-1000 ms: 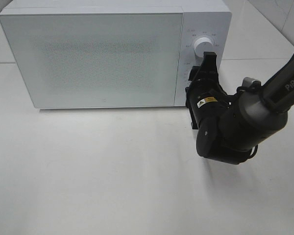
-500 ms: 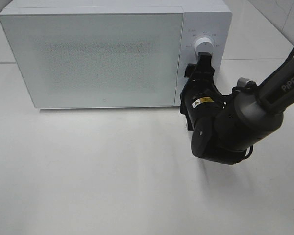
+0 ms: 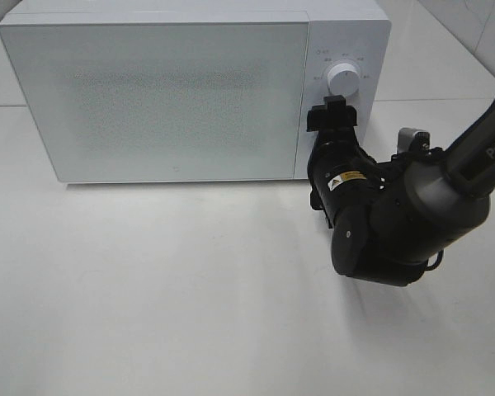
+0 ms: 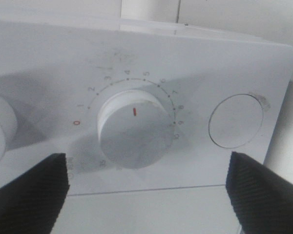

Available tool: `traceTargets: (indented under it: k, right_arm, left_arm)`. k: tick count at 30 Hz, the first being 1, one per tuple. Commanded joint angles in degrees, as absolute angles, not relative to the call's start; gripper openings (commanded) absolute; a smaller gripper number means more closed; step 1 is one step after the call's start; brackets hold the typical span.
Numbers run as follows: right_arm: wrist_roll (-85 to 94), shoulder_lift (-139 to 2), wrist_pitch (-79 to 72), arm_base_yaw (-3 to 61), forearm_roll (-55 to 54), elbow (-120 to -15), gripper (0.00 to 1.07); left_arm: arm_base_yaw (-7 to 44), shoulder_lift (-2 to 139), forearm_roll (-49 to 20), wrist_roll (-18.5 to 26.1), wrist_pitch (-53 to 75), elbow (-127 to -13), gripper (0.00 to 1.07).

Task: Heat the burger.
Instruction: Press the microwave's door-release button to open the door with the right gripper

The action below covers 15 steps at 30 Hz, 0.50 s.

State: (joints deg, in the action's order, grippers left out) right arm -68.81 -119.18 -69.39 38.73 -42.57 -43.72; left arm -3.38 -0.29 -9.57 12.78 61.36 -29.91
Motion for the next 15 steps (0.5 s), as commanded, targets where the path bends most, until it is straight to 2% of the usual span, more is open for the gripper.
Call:
traceTargets:
  k: [1,8,15]
  right_arm:
    - [-65.2,-116.37,-72.65,38.9,-40.11,-42.34,0.84]
    - [-58.27,-111.44,-64.06,38.9,-36.73,-39.59,0.79]
    - [-40.16,-104.68,-47.56,38.56,-33.46,-38.79,0.75]
  left_arm:
    - [-3.5,-1.2,-9.91,12.49,61.54,-29.68,0.98]
    - [-3.5,-1.2,-9.91,12.49,61.54,-29.68,0.98]
    - [-3.5,-1.2,-9.91,12.49,61.54,-29.68,0.98]
